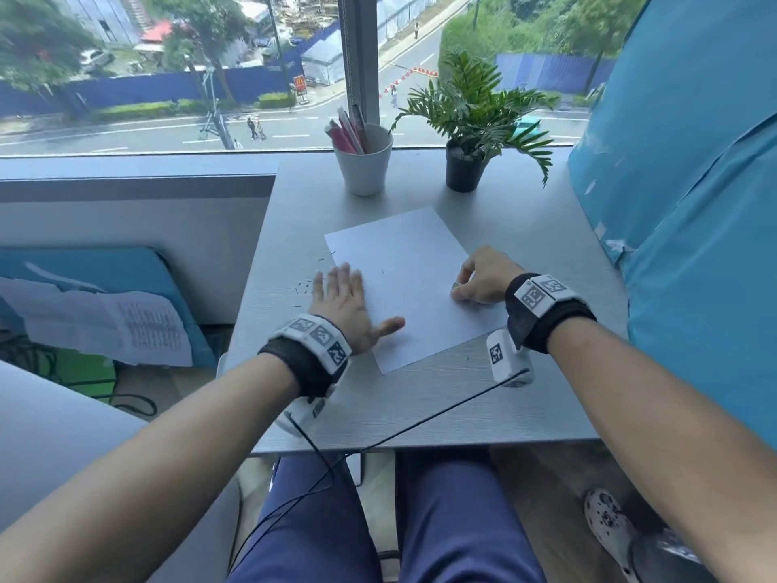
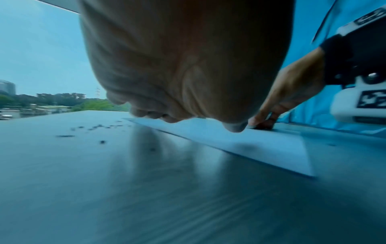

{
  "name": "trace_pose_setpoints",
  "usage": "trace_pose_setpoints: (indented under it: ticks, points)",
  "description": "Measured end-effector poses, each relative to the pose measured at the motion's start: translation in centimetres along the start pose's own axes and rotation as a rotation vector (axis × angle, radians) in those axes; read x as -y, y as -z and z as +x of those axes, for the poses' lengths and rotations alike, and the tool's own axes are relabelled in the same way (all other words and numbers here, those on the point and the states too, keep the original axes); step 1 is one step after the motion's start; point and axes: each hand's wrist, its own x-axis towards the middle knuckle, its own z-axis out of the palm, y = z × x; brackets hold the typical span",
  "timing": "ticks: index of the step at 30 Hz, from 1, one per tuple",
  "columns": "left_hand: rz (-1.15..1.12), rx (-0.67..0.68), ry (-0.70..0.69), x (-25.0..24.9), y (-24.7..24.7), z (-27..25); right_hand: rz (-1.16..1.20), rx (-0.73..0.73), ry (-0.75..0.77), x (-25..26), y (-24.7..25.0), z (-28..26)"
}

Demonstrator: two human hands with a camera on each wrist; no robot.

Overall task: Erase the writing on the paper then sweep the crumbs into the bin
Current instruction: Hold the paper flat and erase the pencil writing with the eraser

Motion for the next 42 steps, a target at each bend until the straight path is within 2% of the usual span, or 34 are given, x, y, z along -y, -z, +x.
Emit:
trace_pose_setpoints:
  ticks: [3,4,5,10,12,15,16,17,18,19,21,22,24,31,33,35,39,42]
  points:
    - [-0.005,0.007,-0.373,-3.4,0.3,0.0,-0.005,0.004,-0.009,0.0,0.0,0.1]
    - [-0.030,0.046,-0.444,-4.4,0.4,0.3,-0.004,0.004,-0.010,0.0,0.1,0.1]
    - [-0.063,0.078,-0.460,-4.8,0.5,1.0,-0.002,0.007,-0.013,0.1,0.0,0.1]
    - [-0.119,0.081,-0.296,-2.0,0.7,3.4,0.015,0.025,-0.029,0.0,0.1,0.3]
    - [-0.102,0.084,-0.143,-0.1,0.9,3.3,0.025,0.031,-0.036,-0.1,0.2,0.5]
    - [-0.022,0.101,0.159,1.1,1.5,2.9,0.028,0.040,-0.045,-0.2,0.1,0.6]
    - [0.002,0.084,0.207,0.8,1.8,2.7,0.031,0.047,-0.047,-0.2,0.2,0.7]
    - [0.022,0.045,0.181,0.1,1.9,2.6,0.036,0.054,-0.051,-0.1,0.1,0.8]
    - [0.027,-0.004,0.074,-0.8,1.8,2.5,0.039,0.061,-0.055,-0.1,0.2,0.9]
    - [0.014,-0.032,-0.089,-1.8,1.7,2.5,0.037,0.064,-0.061,0.0,0.2,0.8]
    - [-0.029,0.022,-0.387,-3.6,1.2,2.4,0.025,0.057,-0.059,0.0,0.3,0.6]
    - [-0.054,0.063,-0.442,-4.0,0.9,2.6,0.022,0.052,-0.055,0.1,0.3,0.6]
    - [-0.114,0.079,-0.369,-3.3,0.6,3.5,0.025,0.046,-0.047,0.0,0.2,0.5]
    - [-0.139,0.028,0.182,2.9,1.4,5.1,0.013,0.049,-0.049,-0.1,0.2,0.7]
    - [-0.162,0.032,0.265,3.0,1.2,5.0,0.003,0.049,-0.045,-0.1,0.3,0.8]
    - [-0.197,-0.016,0.227,3.0,1.2,5.2,0.005,0.048,-0.037,-0.1,0.3,0.8]
    - [-0.243,-0.123,0.060,4.0,2.8,6.6,0.018,0.049,-0.042,-0.1,0.2,0.8]
    - [-0.276,-0.152,0.069,5.5,4.1,7.9,0.021,0.053,-0.043,-0.2,0.2,1.0]
